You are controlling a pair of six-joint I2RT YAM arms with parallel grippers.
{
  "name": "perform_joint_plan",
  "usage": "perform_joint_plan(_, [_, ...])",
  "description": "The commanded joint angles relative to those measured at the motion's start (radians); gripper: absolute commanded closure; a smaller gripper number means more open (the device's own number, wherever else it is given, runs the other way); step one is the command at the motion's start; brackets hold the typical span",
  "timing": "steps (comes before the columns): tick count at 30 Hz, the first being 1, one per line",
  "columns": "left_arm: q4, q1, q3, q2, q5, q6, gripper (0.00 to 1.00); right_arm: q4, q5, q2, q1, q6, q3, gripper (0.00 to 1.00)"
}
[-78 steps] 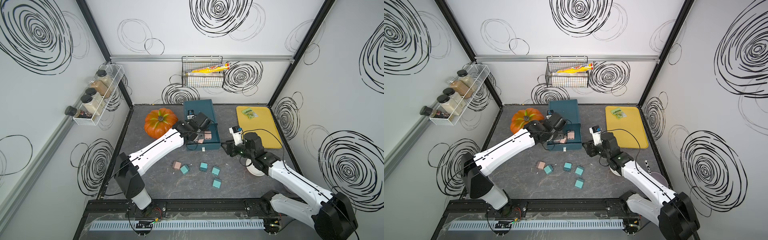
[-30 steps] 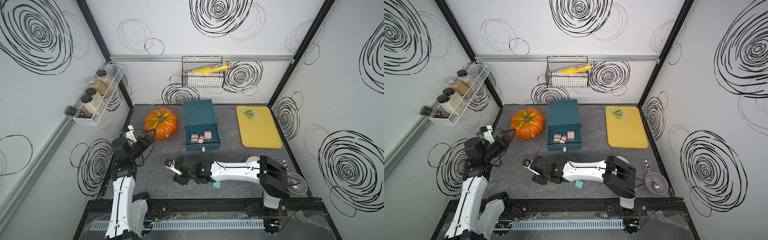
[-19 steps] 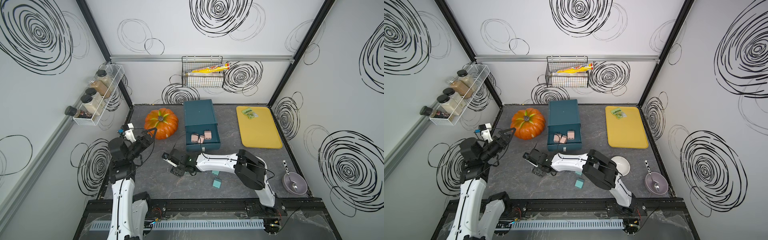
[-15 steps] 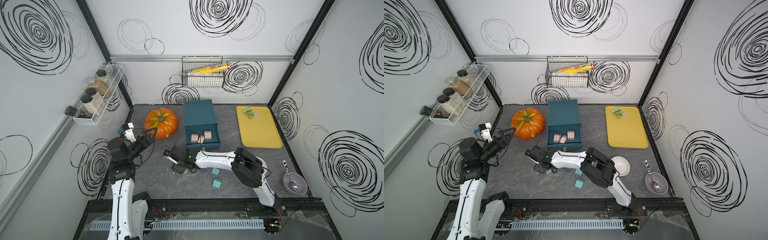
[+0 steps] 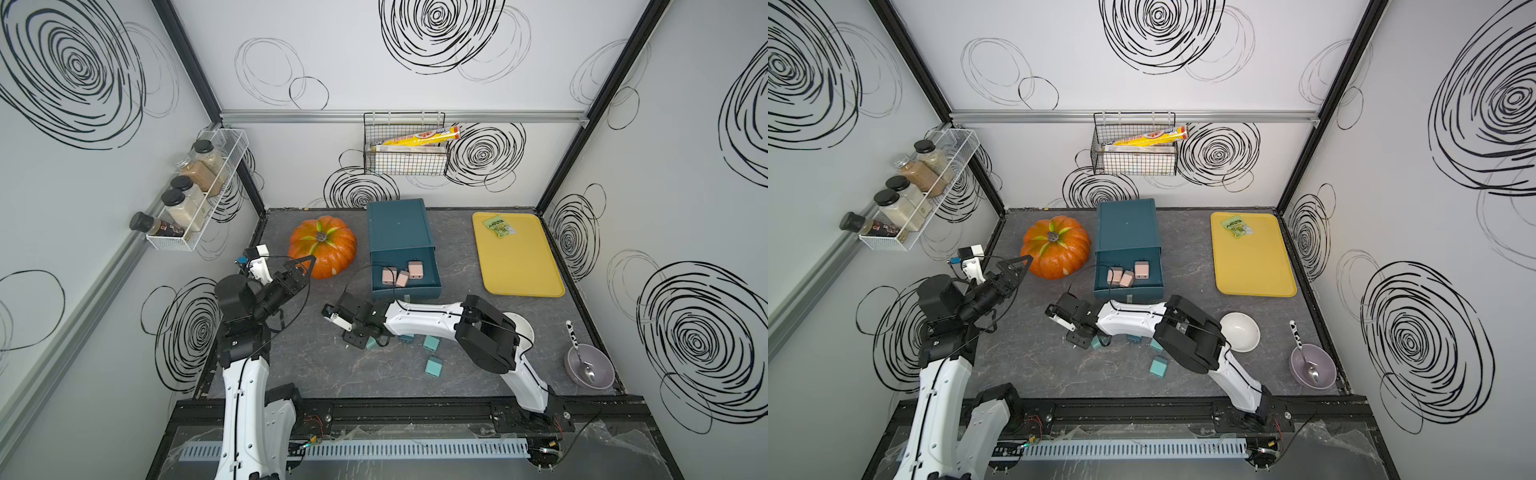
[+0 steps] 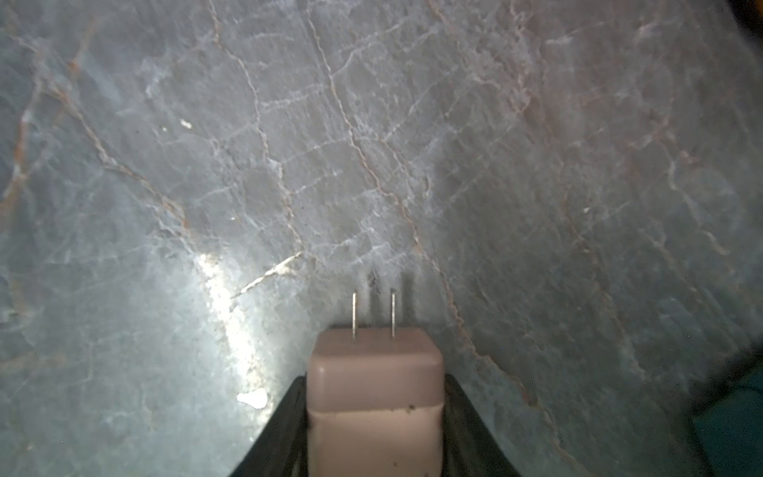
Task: Place the plugs into the drawer by color
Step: Pick up the plug from the center of the board, then place the plug in the drawer.
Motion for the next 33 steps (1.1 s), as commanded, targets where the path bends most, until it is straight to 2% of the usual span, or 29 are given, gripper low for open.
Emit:
perform_joint_plan(1, [0.063,0.008,0.016,-0.006,0.041,0.013,0.07,-0.014,-0.052,-0.067,0.011,0.034,0.012,0.81])
perform_joint_plan(4, [0.099,0.009,-0.001,-0.001,0.088,-0.017,0.07,0.004,-0.076,-0.156,0.011,0.064,-0.029,0.84])
perform_joint_plan(10, [0.228,0.009,-0.039,0.018,0.169,-0.105,0.07,0.058,-0.123,-0.419,0.008,0.179,-0.188,0.84])
perform_joint_plan(16, [0.083,0.001,0.038,-0.020,0.137,-0.001,0.07,0.022,-0.064,-0.689,-0.019,0.295,-0.264,0.83])
perform_joint_plan(20, [0.079,-0.024,0.033,-0.041,0.114,0.002,0.07,-0.043,-0.043,-0.809,-0.137,0.386,-0.262,0.82])
perform_joint_plan(22, [0.068,-0.059,0.037,-0.043,0.082,0.020,0.08,-0.078,-0.087,-0.819,-0.219,0.420,-0.252,0.85])
perform_joint_plan(24, [0.015,-0.113,0.054,-0.044,0.022,0.067,0.08,-0.152,-0.055,-0.793,-0.261,0.442,-0.208,0.91])
perform_joint_plan(29, [0.004,-0.276,0.028,-0.042,-0.125,0.114,0.08,-0.237,-0.008,-0.712,-0.270,0.461,-0.117,0.91])
perform_joint_plan(33, [0.047,-0.356,-0.013,0.003,-0.161,0.130,0.11,-0.308,0.020,-0.623,-0.275,0.464,-0.014,0.91])
